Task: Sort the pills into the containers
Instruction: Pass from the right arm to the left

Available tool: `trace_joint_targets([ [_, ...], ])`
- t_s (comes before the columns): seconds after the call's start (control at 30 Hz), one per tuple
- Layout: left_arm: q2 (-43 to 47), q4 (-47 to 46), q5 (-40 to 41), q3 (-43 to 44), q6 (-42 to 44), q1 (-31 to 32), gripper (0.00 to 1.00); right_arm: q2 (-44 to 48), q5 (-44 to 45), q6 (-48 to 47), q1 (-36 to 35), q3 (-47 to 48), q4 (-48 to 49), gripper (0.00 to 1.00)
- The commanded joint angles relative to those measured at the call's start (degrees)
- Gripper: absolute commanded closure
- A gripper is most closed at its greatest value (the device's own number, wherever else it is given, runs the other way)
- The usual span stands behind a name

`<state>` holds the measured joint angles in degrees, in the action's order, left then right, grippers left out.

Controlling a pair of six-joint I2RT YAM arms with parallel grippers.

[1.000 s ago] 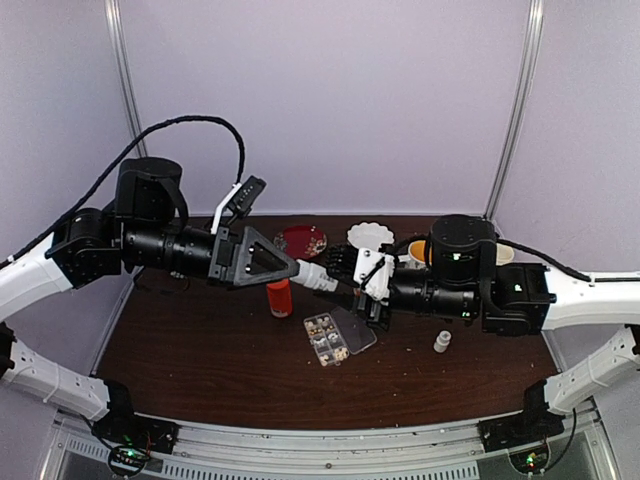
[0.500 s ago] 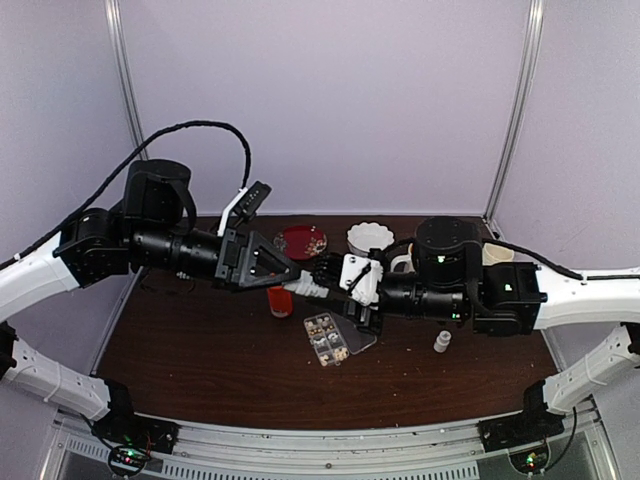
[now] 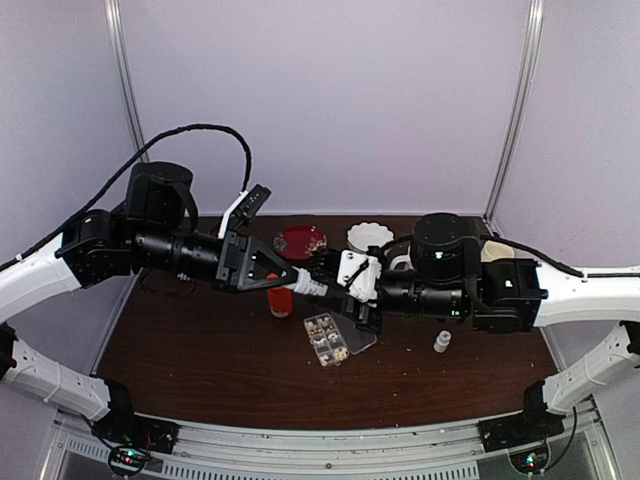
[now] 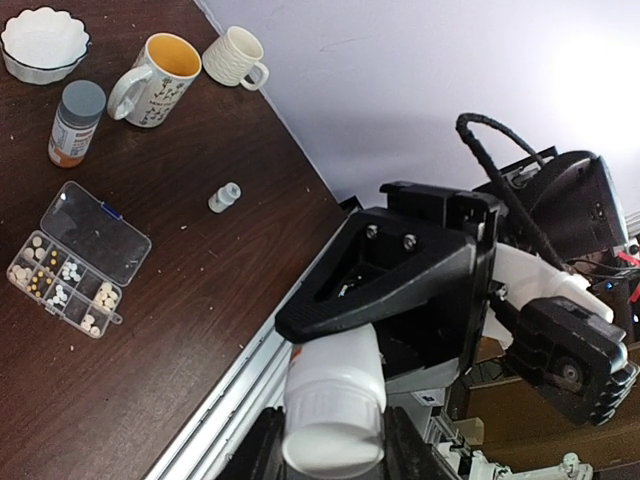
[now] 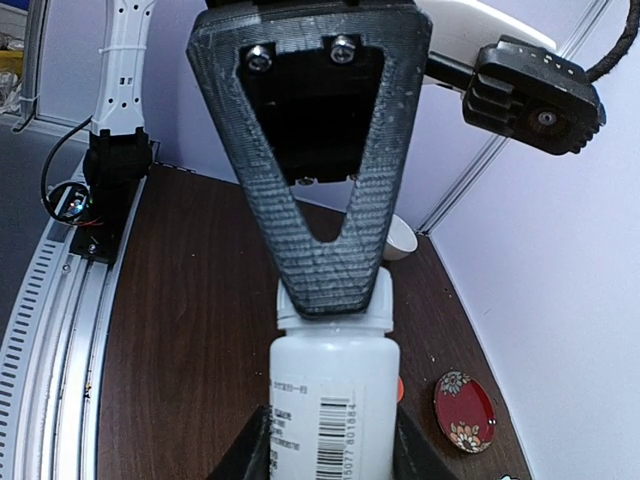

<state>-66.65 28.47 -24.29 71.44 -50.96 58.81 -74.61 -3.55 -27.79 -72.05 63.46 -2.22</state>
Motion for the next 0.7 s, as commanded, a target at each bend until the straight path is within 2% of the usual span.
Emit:
trace_joint_targets([
  [0.0, -0.33, -3.04, -1.80, -0.34, 1.87, 0.20, 0.94, -1.11, -0.39, 1.93, -0.35, 2.13, -1.22, 1.00],
  [0.03, -0.38, -3.06, -1.81, -0.29, 2.44, 0.17, 0.99, -1.15, -1.35, 2.56, -0.31, 2.29, -1.39, 1.00],
  [0.07, -0.35, -3.05, -1.77, -0.33, 3.04, 0.22, 1.00, -1.23, -2.40, 3.40, -0.17, 2.48, -1.45, 1.00],
  [0.2, 0.06, -2.61, -0.28, -0.69, 5.77, 0.22, 1.00, -1.99, -8.82, 8.73, 1.51, 3.67, -1.80, 1.00],
  [0.33, 0.49, -1.65, 1.69, -1.26, 7.32, 0.19, 1.00, -2.94, -10.43, 10.51, 2.05, 3.80, -2.36, 1.00],
  [0.47, 0.53, -1.29, 1.98, -1.62, 9.32, 0.22, 1.00, -2.58, -16.59, 14.80, 3.66, 2.47, 0.71, 1.00],
  [0.6, 1.00, -1.64, 2.60, -2.39, 10.27, 0.18, 1.00, -2.89, -17.08, 15.20, 4.09, 2.37, 0.75, 1.00],
  [0.67, 0.82, -1.32, 2.96, -2.40, 10.29, 0.21, 1.00, -3.07, -15.90, 15.15, 4.11, 2.22, 0.64, 0.74],
])
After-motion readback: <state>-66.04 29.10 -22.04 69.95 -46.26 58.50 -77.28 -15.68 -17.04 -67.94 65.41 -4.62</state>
